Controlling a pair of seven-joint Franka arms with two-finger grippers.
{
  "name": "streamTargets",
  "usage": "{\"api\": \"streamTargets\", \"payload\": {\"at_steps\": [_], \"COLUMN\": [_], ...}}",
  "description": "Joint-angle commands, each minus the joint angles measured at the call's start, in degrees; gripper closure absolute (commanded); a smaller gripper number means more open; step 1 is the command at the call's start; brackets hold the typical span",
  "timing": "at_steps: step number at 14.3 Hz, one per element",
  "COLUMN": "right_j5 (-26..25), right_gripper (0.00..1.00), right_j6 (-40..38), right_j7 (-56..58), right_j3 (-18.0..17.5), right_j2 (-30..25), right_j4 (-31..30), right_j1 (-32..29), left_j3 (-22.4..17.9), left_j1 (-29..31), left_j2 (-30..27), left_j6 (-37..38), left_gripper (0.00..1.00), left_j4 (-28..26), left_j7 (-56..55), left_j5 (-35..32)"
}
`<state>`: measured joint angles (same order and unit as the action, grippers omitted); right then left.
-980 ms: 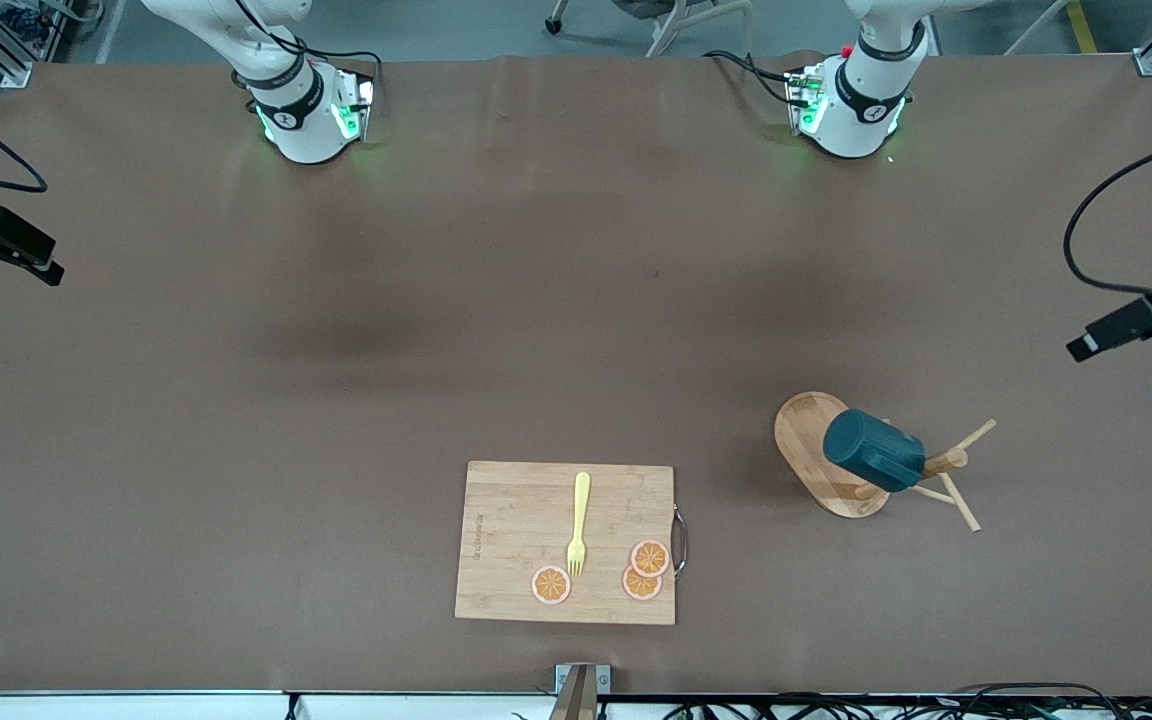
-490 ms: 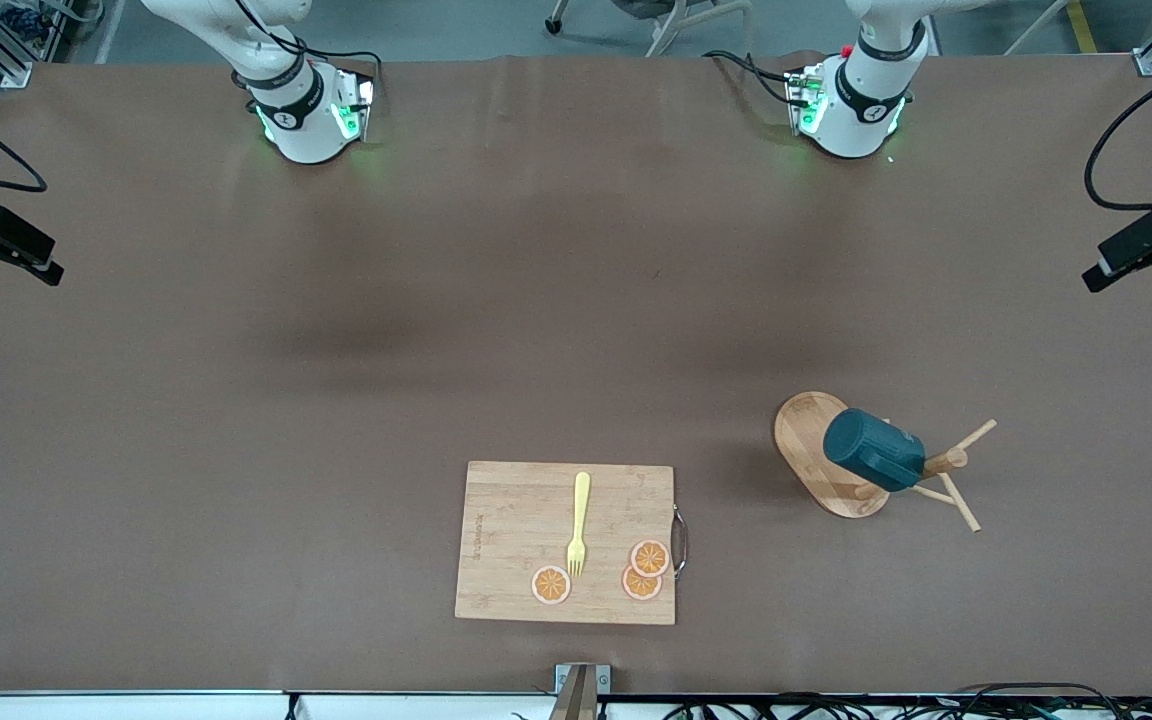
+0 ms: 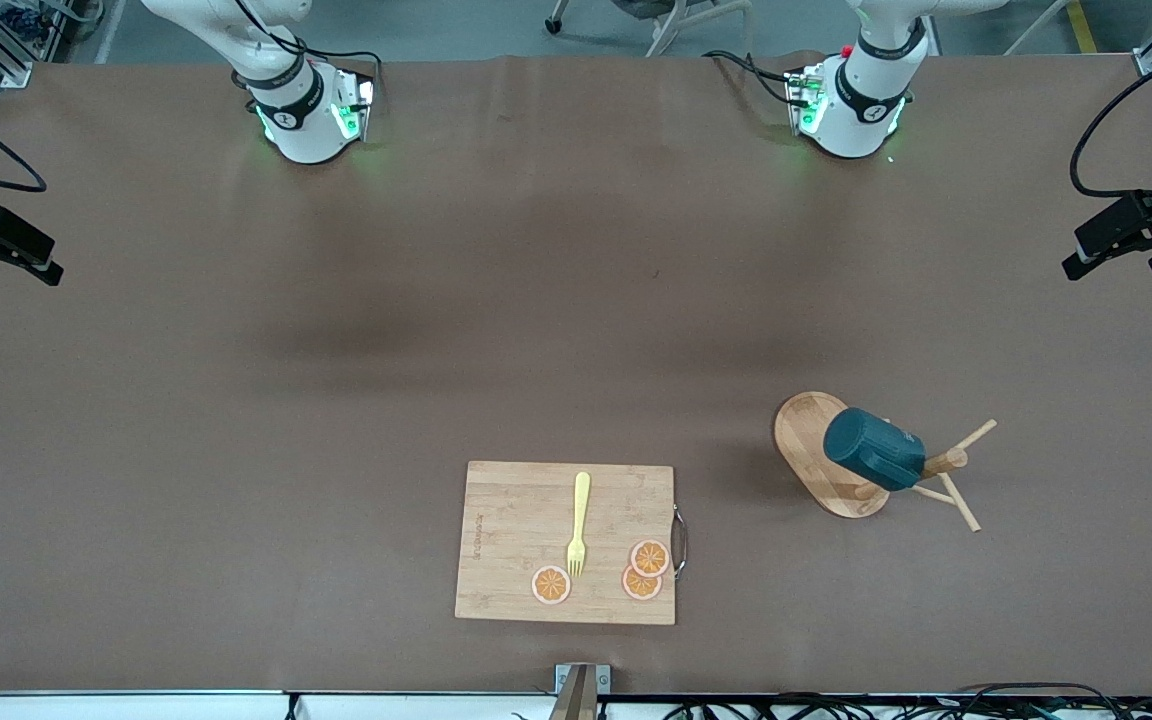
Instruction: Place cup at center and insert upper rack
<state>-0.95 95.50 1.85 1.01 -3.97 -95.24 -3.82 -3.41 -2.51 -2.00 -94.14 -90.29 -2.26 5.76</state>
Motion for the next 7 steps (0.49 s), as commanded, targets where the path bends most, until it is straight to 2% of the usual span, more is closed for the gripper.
{"api": "streamTargets", "payload": {"at_steps": [1, 7], "right_j5": [0.9, 0.9], "right_gripper": [0.00, 0.00], "right_j6": [0.0, -0.6], "right_j7": [-0.2, -0.2], "right_j3": [-0.8, -0.7], "right_j2": [-0.6, -0.7], "right_j4": [-0.5, -0.5], "right_j1": [-1.3, -1.3], "left_j3": [-2.5, -1.8], "left_j1": [-2.7, -1.4], "left_j2": [-1.1, -0.5], "left_j6": [-0.1, -0.2], "left_gripper": [0.00, 0.00], "left_j4": [0.2, 2.4], "left_j7": [0.9, 0.9], "left_j5": [-1.1, -0.4]}}
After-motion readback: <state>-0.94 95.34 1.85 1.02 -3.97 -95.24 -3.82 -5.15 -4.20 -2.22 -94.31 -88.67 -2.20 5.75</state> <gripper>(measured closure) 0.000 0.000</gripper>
